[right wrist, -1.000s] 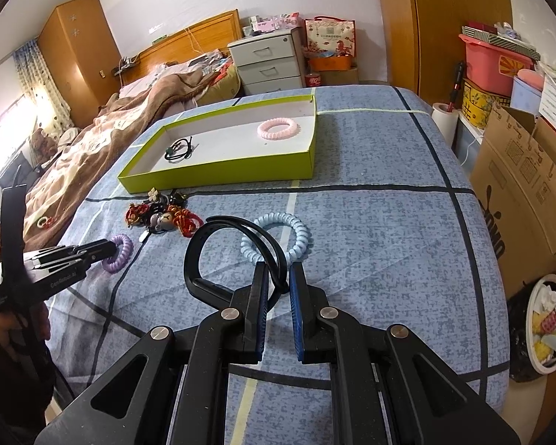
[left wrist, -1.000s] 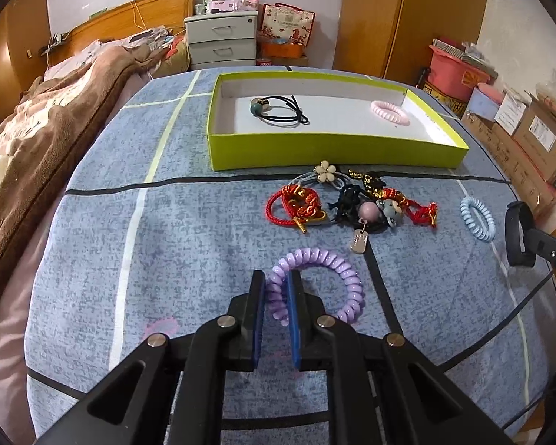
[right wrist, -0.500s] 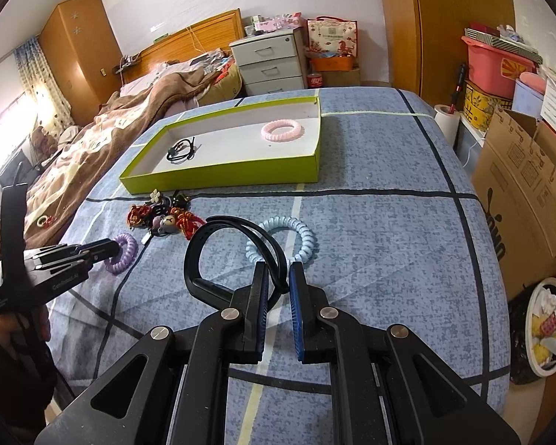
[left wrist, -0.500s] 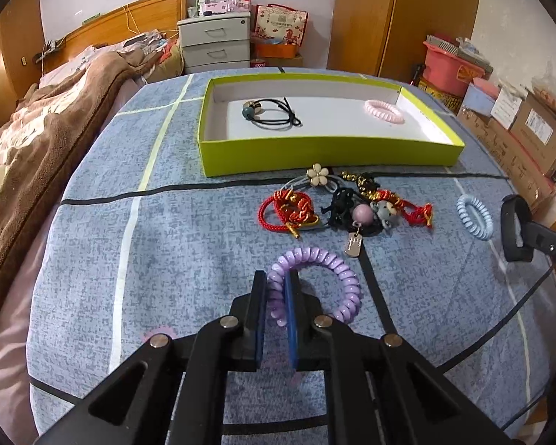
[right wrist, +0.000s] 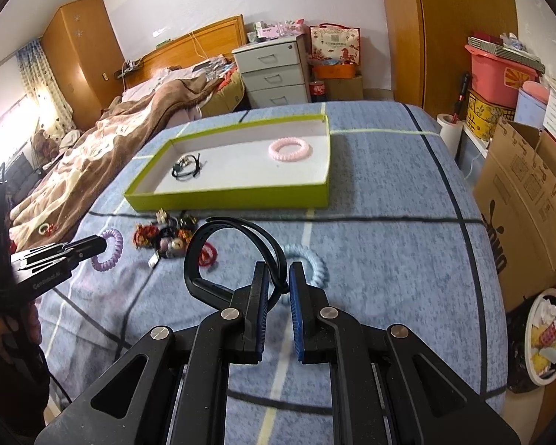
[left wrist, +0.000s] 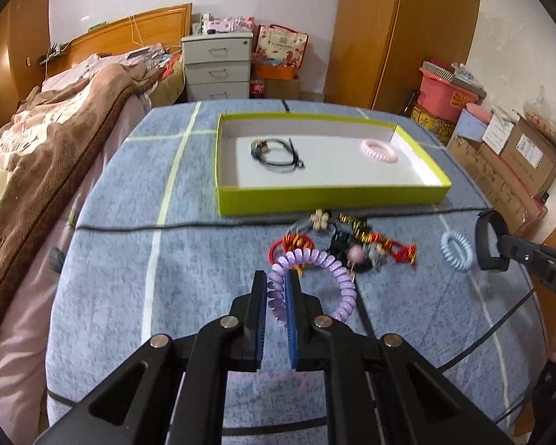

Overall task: Organize jewelry
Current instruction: 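Carry the lavender hair tie and watch band into the green box and release both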

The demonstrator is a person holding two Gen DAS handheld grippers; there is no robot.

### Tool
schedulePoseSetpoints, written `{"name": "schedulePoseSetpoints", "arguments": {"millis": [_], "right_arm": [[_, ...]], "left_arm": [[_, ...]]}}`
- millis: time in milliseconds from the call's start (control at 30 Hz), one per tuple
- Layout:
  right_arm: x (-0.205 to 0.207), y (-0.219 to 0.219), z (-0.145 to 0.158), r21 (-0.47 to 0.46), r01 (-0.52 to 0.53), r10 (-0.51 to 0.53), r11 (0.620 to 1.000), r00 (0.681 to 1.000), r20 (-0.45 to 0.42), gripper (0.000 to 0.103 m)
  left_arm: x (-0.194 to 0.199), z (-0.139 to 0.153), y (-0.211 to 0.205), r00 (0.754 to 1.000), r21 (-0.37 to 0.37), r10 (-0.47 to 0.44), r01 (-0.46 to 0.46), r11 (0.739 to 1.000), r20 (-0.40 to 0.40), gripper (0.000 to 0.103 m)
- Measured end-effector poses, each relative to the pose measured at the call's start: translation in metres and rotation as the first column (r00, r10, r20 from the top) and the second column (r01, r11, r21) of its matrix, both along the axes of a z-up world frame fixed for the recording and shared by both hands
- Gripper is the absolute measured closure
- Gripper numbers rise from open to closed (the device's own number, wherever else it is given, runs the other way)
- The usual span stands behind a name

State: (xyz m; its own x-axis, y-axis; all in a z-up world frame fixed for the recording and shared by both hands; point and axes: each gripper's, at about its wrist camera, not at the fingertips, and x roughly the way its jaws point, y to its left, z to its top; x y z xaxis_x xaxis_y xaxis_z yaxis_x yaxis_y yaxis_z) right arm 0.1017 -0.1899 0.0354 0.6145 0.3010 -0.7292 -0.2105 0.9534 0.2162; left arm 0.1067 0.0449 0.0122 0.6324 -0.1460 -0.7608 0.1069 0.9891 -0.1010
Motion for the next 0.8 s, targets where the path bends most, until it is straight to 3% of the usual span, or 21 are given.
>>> {"name": "schedulePoseSetpoints", "arguments": {"millis": [433,800], "right_arm": [[0.066,0.027,0.019,-0.022,-0.009,0.01,1.0,1.0,0.022,0.091],[0.135,0.041,0.0,0.0,-0.007,0.007,1.0,0.999,-0.051,0.091]], "left_arm": [[0.049,0.025,-0.001,0.999,-0.02,-0.011,0.012,1.0,0.05,0.093],[0.087,0.014,-0.005,1.0,-0.022,-0.014,0.014,1.0,0.014,0.093]]}}
